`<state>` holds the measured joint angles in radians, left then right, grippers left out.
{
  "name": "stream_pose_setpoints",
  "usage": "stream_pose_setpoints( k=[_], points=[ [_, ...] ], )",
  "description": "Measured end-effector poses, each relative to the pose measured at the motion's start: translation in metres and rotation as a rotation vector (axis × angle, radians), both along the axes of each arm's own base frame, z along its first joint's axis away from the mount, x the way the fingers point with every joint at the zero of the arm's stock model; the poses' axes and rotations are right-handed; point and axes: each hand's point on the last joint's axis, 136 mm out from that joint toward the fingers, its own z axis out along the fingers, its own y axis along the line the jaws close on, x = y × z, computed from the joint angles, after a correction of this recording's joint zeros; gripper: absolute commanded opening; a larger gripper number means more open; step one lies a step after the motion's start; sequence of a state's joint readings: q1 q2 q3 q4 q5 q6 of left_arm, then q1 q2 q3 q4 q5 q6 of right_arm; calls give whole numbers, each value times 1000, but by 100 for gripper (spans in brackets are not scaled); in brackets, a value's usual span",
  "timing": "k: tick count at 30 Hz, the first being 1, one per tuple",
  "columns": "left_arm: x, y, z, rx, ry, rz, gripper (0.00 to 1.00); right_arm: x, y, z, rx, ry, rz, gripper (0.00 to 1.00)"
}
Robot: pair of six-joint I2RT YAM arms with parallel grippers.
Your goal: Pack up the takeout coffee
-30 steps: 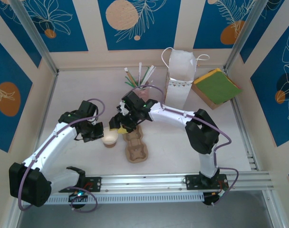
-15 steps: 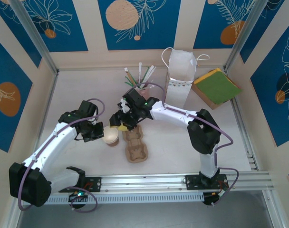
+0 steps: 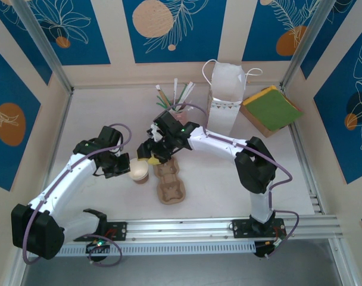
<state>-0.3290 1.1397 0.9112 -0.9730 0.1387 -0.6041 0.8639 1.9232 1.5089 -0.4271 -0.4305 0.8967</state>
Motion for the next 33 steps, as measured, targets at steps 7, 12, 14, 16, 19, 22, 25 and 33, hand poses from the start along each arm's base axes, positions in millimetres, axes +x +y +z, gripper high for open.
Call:
stream_pose_setpoints(
  k=[7,12,14,16,19,22,25,33],
  points=[
    [0,0,0,0,0,0,0,-1,1,-3,-2,12,5,59],
    [0,0,0,0,1,1,0,-3,2,-5,-3,21,10,59],
    [0,0,0,0,1,1,0,-3,2,-5,-3,22,11,59],
    [0,0,0,-2,1,0,0,-4,2,-5,-2,24,12,59],
    [-1,-1,1,-8,0,-1,0,-4,2,-5,-2,25,13,59],
    [-1,-2,3,-14,-9,-2,0,-5,2,-5,-2,24,15,59],
    [-1,-2,5,-17,-16,-2,0,-5,2,-5,-2,24,15,59],
    [-2,-1,4,-16,-13,-2,0,-2,1,-6,-11,9,3,61]
  ],
)
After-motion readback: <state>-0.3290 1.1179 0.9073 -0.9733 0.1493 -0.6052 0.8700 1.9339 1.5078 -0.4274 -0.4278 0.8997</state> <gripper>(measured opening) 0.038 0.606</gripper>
